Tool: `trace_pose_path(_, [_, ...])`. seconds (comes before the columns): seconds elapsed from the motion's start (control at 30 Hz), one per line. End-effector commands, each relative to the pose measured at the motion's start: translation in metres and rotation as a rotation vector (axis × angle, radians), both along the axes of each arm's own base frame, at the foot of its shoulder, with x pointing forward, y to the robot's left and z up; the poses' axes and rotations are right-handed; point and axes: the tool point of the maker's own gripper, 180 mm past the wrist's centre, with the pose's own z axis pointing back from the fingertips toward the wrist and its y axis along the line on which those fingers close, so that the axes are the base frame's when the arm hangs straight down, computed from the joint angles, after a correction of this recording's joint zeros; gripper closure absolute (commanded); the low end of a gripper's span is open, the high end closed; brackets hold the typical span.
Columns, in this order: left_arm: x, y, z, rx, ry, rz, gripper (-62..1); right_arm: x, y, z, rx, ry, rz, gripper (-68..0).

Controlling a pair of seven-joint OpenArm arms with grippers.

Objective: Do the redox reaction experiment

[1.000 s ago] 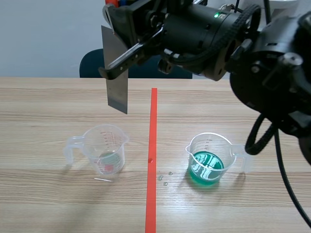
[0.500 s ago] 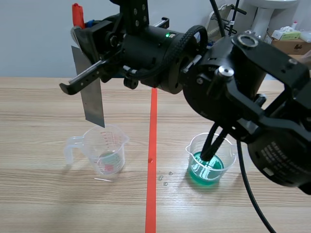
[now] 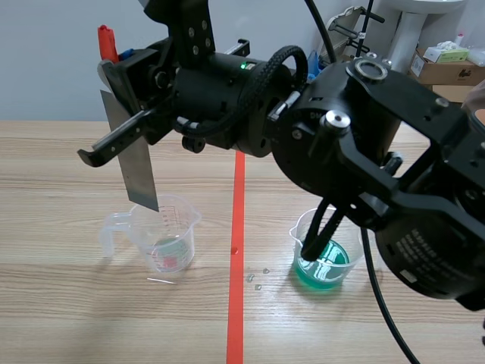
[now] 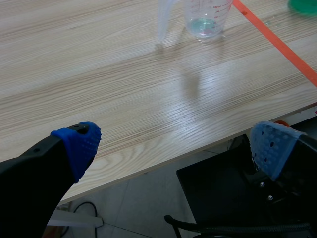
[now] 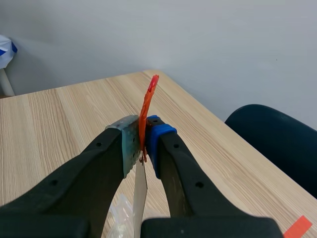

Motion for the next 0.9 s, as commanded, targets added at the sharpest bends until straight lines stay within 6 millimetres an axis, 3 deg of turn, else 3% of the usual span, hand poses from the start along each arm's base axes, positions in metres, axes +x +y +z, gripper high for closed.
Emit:
trace_pose_path(0.0, [0.0027, -0.0031, 0.0044, -0.016, -0.022, -0.002, -62.3, 0.0029, 0.0000, 0.0096, 0.011, -0.027, -0.005, -1.3])
trace_pose_path(0.87, [0.0027, -0.0031, 0.0044, -0.016, -0.022, -0.002, -62.3, 0.0035, -0.0002, 0.0072, -0.006, -0.028, -0.009, -1.3])
